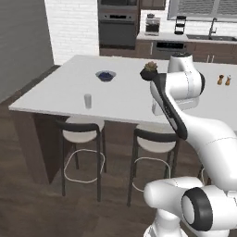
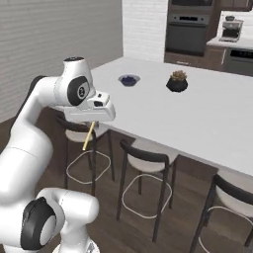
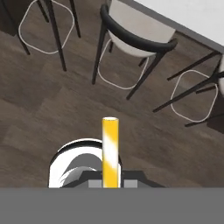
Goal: Take a straw from the drawer in front and place it inside the glass cup on the dining counter.
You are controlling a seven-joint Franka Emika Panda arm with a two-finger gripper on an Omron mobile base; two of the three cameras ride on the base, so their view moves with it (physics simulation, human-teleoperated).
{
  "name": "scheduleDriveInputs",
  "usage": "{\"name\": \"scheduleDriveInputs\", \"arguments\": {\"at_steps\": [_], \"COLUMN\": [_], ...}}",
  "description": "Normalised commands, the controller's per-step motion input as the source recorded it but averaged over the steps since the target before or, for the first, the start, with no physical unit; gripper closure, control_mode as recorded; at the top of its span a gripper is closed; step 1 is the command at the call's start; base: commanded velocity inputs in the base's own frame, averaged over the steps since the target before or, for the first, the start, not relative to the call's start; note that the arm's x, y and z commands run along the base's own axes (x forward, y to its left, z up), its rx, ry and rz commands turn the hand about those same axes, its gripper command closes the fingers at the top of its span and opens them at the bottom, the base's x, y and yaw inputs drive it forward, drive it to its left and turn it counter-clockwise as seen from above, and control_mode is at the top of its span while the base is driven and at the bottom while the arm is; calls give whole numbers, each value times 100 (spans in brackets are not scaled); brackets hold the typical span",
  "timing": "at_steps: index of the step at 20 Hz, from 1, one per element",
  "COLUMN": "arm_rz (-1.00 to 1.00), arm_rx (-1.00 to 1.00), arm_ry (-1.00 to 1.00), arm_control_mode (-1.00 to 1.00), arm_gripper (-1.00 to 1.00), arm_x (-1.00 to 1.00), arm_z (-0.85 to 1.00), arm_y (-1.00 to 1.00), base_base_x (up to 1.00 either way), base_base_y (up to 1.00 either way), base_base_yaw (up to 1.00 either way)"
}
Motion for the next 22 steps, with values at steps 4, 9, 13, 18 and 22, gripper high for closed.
{"name": "scheduleDriveInputs", "arguments": {"at_steps": [4, 9, 13, 18, 22], "arm_rz": [0, 0, 0, 0, 0], "arm_rx": [0, 0, 0, 0, 0], "arm_ry": [0, 0, 0, 0, 0], "arm_control_mode": [100, 100, 100, 100, 100], "arm_gripper": [100, 100, 100, 100, 100], "arm_x": [0, 0, 0, 0, 0], "arm_z": [0, 0, 0, 0, 0], "arm_y": [0, 0, 0, 0, 0], "base_base_x": [37, 26, 33, 43, 62], "base_base_y": [100, 100, 100, 100, 81], "base_base_yaw": [-43, -40, -40, -41, -36]}}
